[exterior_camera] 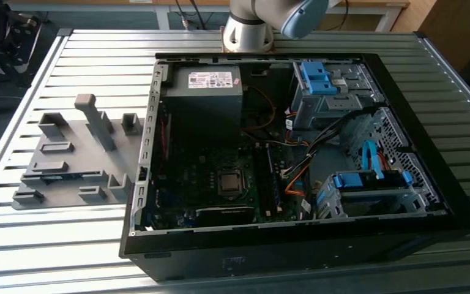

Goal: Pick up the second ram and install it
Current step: 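Pick up the second ram and move it above second insertion slot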

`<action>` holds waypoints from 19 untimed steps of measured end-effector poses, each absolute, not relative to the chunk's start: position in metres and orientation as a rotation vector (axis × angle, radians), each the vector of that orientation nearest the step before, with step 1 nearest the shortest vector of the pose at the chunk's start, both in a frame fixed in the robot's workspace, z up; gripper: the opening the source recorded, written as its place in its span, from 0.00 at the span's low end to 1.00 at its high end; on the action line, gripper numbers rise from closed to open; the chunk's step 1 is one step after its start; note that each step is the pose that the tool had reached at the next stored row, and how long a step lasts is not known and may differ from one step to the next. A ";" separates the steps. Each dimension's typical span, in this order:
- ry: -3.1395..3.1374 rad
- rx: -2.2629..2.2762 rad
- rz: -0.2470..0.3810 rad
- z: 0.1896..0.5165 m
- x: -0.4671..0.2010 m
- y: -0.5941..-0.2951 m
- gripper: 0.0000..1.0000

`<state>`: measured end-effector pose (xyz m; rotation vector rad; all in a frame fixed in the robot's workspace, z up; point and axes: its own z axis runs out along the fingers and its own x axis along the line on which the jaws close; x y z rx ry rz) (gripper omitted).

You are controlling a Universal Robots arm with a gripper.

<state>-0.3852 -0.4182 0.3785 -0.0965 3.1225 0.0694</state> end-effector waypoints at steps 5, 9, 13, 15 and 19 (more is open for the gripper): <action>3.122 -0.120 0.070 0.378 -0.385 -0.418 0.11; 3.122 -0.137 0.070 0.378 -0.385 -0.418 0.11; 3.121 -0.153 0.070 0.378 -0.385 -0.418 0.11; 3.120 -0.179 0.070 0.378 -0.385 -0.418 0.11; 3.119 -0.194 0.070 0.378 -0.385 -0.418 0.11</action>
